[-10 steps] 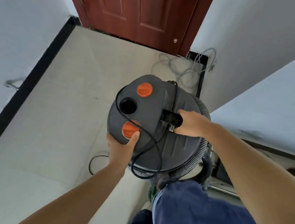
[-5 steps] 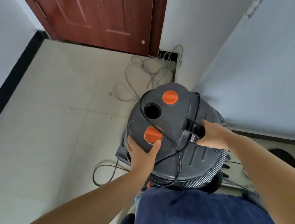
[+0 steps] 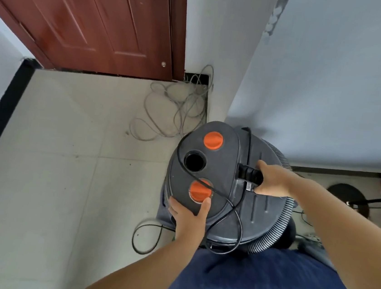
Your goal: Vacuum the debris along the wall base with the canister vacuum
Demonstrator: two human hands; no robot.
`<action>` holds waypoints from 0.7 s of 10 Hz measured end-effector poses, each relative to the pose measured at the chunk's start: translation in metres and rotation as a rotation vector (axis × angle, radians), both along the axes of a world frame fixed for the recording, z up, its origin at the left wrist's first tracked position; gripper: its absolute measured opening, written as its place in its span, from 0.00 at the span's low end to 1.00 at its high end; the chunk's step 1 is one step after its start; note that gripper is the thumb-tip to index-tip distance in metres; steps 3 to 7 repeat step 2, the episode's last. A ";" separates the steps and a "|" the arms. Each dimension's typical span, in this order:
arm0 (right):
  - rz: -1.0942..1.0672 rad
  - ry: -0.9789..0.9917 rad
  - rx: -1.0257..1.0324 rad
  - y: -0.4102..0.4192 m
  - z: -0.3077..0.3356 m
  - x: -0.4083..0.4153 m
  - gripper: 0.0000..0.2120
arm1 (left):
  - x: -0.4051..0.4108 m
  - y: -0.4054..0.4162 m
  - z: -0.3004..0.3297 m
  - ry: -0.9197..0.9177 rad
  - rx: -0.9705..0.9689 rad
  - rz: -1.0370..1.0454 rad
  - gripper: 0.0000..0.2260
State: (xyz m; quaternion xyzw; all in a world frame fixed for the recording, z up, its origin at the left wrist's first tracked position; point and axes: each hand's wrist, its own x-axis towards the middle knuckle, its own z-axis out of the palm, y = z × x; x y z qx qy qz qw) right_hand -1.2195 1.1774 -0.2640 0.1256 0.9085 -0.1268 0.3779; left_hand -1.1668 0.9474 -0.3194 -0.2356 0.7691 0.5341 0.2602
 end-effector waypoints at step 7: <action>-0.031 0.109 0.153 -0.023 0.006 0.015 0.28 | -0.021 -0.023 0.019 -0.156 -0.030 -0.153 0.44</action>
